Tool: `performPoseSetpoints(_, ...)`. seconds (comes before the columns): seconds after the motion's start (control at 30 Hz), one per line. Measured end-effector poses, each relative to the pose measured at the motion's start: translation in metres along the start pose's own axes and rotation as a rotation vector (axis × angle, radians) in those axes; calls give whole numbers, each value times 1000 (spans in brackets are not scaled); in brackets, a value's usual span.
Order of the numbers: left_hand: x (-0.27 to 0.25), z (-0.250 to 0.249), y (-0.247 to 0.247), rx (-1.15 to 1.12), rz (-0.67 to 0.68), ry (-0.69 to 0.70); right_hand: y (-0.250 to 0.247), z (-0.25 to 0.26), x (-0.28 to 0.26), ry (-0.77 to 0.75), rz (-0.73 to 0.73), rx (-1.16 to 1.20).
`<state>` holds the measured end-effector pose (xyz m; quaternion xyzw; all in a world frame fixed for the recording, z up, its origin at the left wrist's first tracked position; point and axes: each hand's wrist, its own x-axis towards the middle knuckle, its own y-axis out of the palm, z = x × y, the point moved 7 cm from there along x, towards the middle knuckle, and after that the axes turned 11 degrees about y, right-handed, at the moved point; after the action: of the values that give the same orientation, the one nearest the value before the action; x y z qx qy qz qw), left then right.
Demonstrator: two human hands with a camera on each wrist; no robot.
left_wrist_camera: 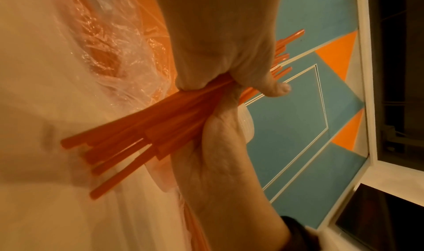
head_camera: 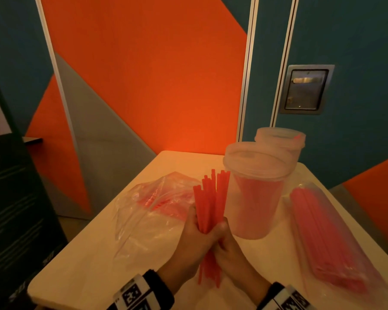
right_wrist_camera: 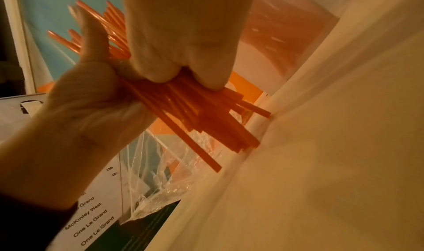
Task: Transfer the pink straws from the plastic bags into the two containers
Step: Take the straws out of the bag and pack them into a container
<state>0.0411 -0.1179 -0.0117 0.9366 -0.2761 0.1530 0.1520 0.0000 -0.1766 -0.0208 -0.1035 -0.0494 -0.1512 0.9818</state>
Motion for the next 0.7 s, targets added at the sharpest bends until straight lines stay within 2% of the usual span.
performPoseSetpoints(0.13,1,-1,5,61,50,-49,2,-5,4,-28,32,-28)
performPoseSetpoints(0.23,3,-6,3,84,-2,-28,-2,-4,5,-15,121,-196)
performPoseSetpoints(0.37,11,-14,-4,85,-119,3,-7,6,2,34,315,-402)
performPoseSetpoints(0.4,13,-19,-5,96,-145,34,-11,16,2,-10,294,-487)
performPoseSetpoints(0.47,18,-27,-7,137,-168,119,-27,41,8,-77,156,-558)
performPoseSetpoints(0.53,20,-29,-5,182,-161,172,-45,72,10,-68,-7,-472)
performPoseSetpoints(0.6,18,-21,-2,198,-148,166,-60,108,9,-145,-122,-342)
performPoseSetpoints(0.67,15,-11,0,186,-134,142,-58,147,1,-272,-124,-344)
performPoseSetpoints(0.7,14,-8,2,173,-125,134,-52,158,-1,-321,-105,-428)
